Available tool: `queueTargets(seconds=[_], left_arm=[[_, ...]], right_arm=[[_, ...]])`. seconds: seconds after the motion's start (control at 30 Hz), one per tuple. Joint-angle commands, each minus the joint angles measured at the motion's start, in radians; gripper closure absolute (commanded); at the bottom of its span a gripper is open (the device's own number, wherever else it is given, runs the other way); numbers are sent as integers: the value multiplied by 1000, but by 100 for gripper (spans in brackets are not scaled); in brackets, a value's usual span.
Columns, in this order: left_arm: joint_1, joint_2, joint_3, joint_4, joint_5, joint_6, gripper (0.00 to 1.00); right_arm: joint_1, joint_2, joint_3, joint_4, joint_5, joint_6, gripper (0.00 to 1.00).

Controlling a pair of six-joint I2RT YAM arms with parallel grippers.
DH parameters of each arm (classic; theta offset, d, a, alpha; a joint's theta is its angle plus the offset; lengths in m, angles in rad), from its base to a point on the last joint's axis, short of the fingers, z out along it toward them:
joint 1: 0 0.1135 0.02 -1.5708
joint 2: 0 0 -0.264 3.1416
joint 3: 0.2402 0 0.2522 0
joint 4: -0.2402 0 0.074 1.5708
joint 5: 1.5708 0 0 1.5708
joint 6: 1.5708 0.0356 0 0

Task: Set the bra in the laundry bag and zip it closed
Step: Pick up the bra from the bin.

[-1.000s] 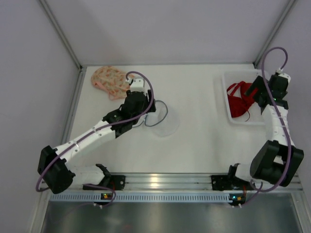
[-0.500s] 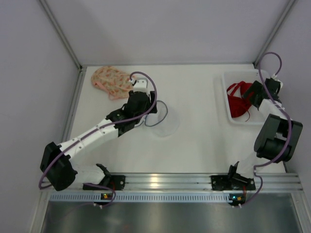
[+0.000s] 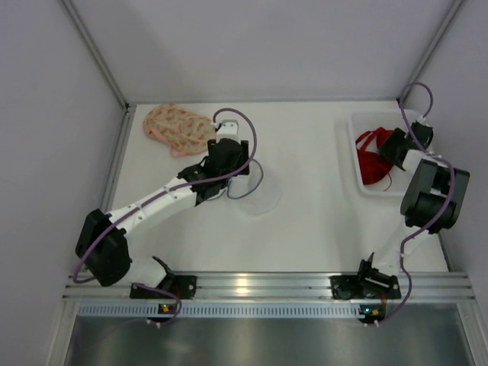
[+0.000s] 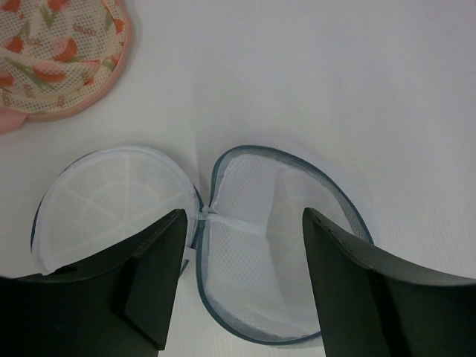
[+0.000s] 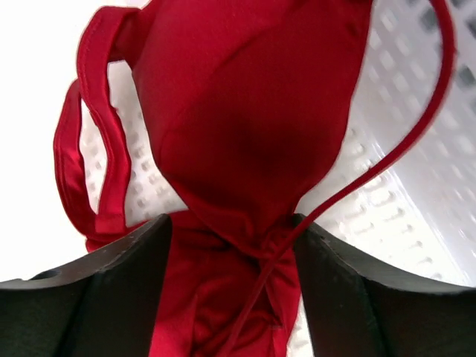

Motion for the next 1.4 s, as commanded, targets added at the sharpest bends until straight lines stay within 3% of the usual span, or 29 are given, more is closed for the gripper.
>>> queueTargets(seconds=[0.0, 0.13, 0.2, 0.23, 0.3, 0.53, 0.7, 0.9, 0.97, 1.1, 1.37], left_arm=[[7, 24, 69, -13, -35, 23, 30], [8, 58, 100, -28, -43, 24, 30], [8, 69, 109, -30, -40, 18, 30], [8, 72, 112, -30, -38, 15, 30], [8, 71, 117, -30, -34, 9, 30], [8, 72, 147, -27, -2, 24, 30], [7, 97, 256, 4, 66, 75, 32], [7, 95, 279, 134, 256, 121, 31], [7, 109, 296, 191, 378, 147, 31], [5, 208, 345, 305, 573, 164, 31], [2, 442, 571, 369, 785, 58, 31]], right_arm=[[-8, 39, 83, 47, -40, -12, 35], [-4, 76, 101, 39, -66, -27, 48], [-4, 94, 112, 35, -94, -38, 67], [-4, 93, 113, 33, -102, -42, 85], [-4, 74, 112, 33, -106, -52, 99], [-4, -96, 130, -34, -132, -78, 100], [-3, -214, 150, -74, -244, -66, 100], [0, -288, 147, -123, -310, -87, 100], [0, -307, 144, -134, -338, -81, 100], [0, -341, 133, -134, -370, -66, 100], [0, -407, 71, -65, -480, -1, 100]])
